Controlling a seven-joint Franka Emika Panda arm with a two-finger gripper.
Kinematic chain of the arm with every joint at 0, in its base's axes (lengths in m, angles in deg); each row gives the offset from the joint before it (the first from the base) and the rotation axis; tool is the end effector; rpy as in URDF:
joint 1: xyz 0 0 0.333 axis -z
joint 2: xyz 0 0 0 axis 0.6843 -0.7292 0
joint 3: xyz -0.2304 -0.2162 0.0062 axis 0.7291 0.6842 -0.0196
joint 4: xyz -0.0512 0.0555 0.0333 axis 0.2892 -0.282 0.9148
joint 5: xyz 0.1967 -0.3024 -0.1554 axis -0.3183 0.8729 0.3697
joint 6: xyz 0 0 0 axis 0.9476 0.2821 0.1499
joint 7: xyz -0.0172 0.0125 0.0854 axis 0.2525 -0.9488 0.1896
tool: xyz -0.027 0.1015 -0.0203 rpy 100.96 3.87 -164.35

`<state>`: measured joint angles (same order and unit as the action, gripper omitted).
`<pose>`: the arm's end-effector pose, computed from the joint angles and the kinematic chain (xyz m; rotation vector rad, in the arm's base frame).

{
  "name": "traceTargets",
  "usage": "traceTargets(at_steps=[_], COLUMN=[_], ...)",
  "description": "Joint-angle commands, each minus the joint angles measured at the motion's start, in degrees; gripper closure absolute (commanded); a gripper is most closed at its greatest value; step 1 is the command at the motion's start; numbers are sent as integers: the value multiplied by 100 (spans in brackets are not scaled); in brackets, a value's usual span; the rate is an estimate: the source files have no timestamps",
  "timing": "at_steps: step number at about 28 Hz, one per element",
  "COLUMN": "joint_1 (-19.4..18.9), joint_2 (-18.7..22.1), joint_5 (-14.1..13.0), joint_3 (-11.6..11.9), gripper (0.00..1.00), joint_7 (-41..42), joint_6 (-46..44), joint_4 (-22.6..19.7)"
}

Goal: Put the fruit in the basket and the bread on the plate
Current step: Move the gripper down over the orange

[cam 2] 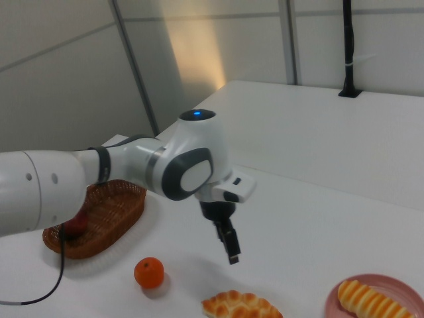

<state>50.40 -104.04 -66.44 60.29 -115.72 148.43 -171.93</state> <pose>0.6226 -0.0225 0.3984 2.9864 -0.8046 -0.0516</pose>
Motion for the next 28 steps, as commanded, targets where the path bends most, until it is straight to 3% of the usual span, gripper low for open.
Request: traceTargets(at_steps=[1, 8, 14, 28], joint_1=[-334, -677, -1204, -2040], joint_2=[444, 971, 1385, 1315], joint_5=[-68, -85, -94, -50], joint_3=[108, 99, 99, 99], gripper=[0, 0, 0, 0], joint_7=[840, 1368, 1456, 1386], joint_6=[-370, -512, -485, -46], joint_4=[-424, -880, -1407, -1830])
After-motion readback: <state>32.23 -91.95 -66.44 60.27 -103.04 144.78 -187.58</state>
